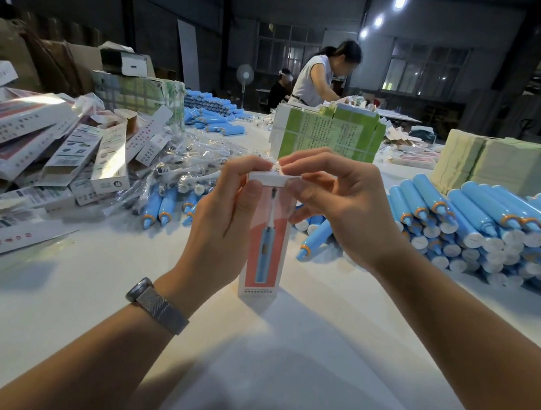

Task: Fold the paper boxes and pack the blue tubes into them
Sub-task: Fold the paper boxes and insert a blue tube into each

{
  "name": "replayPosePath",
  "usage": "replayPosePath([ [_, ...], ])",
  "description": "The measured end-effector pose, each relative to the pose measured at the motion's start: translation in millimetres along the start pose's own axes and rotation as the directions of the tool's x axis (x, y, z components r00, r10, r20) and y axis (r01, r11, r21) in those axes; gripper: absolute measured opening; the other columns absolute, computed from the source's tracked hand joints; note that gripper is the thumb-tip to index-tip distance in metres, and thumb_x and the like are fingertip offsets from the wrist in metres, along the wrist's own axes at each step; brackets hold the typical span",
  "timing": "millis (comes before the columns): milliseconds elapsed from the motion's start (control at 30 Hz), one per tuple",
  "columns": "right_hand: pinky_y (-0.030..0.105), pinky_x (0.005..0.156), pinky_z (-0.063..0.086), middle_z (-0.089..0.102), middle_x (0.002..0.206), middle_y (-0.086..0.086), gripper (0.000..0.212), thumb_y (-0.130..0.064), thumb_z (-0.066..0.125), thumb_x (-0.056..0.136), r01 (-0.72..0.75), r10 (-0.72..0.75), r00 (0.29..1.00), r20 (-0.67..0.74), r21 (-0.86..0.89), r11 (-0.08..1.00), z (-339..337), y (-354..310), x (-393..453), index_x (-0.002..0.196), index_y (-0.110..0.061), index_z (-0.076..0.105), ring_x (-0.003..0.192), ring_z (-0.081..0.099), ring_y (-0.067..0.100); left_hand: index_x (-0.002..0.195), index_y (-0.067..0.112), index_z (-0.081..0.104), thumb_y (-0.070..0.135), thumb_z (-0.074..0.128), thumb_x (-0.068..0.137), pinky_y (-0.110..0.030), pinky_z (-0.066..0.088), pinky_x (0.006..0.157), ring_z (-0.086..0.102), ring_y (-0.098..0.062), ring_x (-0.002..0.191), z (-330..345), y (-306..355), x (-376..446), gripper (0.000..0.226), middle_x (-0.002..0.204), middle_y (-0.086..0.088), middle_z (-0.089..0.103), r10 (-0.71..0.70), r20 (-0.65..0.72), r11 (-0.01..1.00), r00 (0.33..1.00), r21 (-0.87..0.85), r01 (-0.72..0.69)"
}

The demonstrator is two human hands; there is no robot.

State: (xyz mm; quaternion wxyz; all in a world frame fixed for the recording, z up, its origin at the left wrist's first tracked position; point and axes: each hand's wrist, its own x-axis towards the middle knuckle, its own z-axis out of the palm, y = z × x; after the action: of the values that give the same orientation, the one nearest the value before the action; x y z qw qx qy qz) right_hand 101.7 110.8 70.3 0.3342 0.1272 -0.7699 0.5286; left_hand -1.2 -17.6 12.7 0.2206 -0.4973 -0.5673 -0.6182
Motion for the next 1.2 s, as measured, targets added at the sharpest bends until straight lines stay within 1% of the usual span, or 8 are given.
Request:
replayPosePath([
  [133,0.026,0.055,0.057,0.066,0.103,0.011,0.026,0.011,0.062,0.087,0.013,-0.014,1.0,-0.013,-0.096,0.995,1.2,-4.2,0.3,0.088,-0.013,0.071,0.08,0.069,0.014,0.112,0.031,0.049,0.03,0.034,0.105,-0.038,0.047,0.062,0.053,-0.012,0.073,1.4,3.2,0.7,0.017,0.093,0.022,0.057,-0.018,-0.017,1.0,1.0,-0.02,0.017],
  [333,0.028,0.051,0.056,0.067,0.096,0.011,0.005,-0.001,0.072,0.085,0.027,-0.043,0.997,-0.068,-0.222,0.975,3.2,-8.4,-1.7,0.085,-0.006,0.072,0.071,0.066,0.01,0.097,0.037,0.046,0.037,0.035,0.1,-0.045,0.045,0.056,0.051,-0.019,0.064,7.5,13.7,1.8,0.011,0.077,0.007,0.054,-0.08,-0.036,0.994,0.996,-0.076,0.077],
  [500,0.027,0.05,0.055,0.066,0.093,0.009,0.003,-0.002,0.071,0.086,0.068,-0.101,0.991,-0.087,-0.318,0.946,7.5,-7.3,-2.0,0.086,-0.005,0.071,0.074,0.067,0.011,0.101,0.041,0.047,0.037,0.037,0.1,-0.034,0.052,0.062,0.056,-0.006,0.071,4.7,10.6,2.1,0.011,0.084,0.02,0.059,-0.11,-0.005,0.986,0.994,-0.126,0.108],
  [600,0.028,0.048,0.054,0.067,0.089,0.009,0.004,-0.005,0.071,0.088,0.063,-0.102,0.99,-0.097,-0.342,0.938,8.1,-8.2,-1.1,0.087,-0.008,0.069,0.069,0.067,0.011,0.107,0.044,0.049,0.036,0.041,0.102,-0.046,0.058,0.069,0.063,-0.013,0.08,1.6,8.8,0.4,0.013,0.092,0.017,0.062,-0.091,0.01,0.986,0.996,-0.142,0.091],
  [700,0.026,0.043,0.051,0.068,0.079,0.001,0.01,-0.008,0.07,0.089,0.055,-0.095,0.989,-0.114,-0.317,0.947,9.3,-11.6,-0.4,0.084,-0.016,0.068,0.059,0.064,0.009,0.118,0.052,0.048,0.042,0.043,0.1,-0.057,0.054,0.073,0.064,-0.031,0.084,0.8,8.2,-0.4,0.021,0.094,-0.005,0.063,-0.081,0.028,0.987,0.996,-0.137,0.084],
  [833,0.026,0.042,0.049,0.068,0.076,0.001,0.015,-0.009,0.069,0.09,0.043,-0.085,0.989,-0.119,-0.319,0.947,9.7,-16.2,0.5,0.081,-0.02,0.065,0.056,0.064,0.013,0.133,0.047,0.037,0.04,0.041,0.102,-0.054,0.055,0.07,0.065,-0.022,0.081,1.2,6.1,-1.3,0.032,0.093,0.003,0.063,-0.053,0.036,0.991,0.998,-0.12,0.057],
  [1067,0.034,0.044,0.056,0.069,0.072,0.014,0.01,-0.009,0.07,0.088,0.032,-0.066,0.994,-0.086,-0.353,0.935,3.5,-19.7,4.3,0.079,-0.012,0.067,0.057,0.068,0.022,0.128,0.04,0.039,0.035,0.037,0.105,-0.053,0.052,0.064,0.063,-0.027,0.077,2.0,3.2,-1.1,0.024,0.09,0.002,0.06,-0.013,0.044,0.996,0.999,-0.086,0.017],
  [1200,0.034,0.049,0.058,0.07,0.083,0.022,0.012,-0.01,0.069,0.088,0.009,-0.019,1.0,-0.025,-0.333,0.943,-2.6,-20.6,7.7,0.077,-0.014,0.065,0.067,0.07,0.031,0.122,0.038,0.041,0.035,0.035,0.105,-0.049,0.05,0.058,0.059,-0.026,0.071,1.9,2.8,-0.6,0.018,0.088,0.004,0.057,0.004,0.047,0.997,0.999,-0.075,-0.001],
])
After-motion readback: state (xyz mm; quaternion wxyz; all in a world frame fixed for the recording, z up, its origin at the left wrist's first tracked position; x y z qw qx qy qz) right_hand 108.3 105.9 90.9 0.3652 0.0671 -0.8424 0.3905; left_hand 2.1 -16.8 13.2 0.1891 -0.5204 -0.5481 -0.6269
